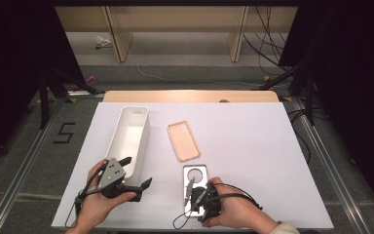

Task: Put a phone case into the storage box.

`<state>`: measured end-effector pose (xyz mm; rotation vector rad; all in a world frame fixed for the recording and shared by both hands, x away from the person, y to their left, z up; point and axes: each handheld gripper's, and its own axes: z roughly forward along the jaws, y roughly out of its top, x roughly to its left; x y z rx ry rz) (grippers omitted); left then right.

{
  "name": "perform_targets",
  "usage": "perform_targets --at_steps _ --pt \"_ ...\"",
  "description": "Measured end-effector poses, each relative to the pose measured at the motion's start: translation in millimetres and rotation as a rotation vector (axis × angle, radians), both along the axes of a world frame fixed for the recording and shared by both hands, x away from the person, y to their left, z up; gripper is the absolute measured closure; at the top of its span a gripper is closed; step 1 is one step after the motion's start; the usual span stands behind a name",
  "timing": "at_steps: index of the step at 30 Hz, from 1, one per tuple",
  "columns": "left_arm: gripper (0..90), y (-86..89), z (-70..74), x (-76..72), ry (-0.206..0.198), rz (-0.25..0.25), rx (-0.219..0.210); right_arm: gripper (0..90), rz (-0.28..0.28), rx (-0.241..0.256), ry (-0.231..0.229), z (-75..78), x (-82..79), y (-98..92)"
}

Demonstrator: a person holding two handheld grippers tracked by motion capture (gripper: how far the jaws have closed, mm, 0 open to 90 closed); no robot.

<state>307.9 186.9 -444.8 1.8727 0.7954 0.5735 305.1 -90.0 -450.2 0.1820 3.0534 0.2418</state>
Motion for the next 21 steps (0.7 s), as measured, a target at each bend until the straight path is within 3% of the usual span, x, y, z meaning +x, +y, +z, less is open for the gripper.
perform_targets --at_steps 21 --pt "4.9 -0.6 -0.3 -0.2 0.002 -0.006 -0.001 44.6 0.022 -0.049 -0.014 -5.9 -5.5 14.5"
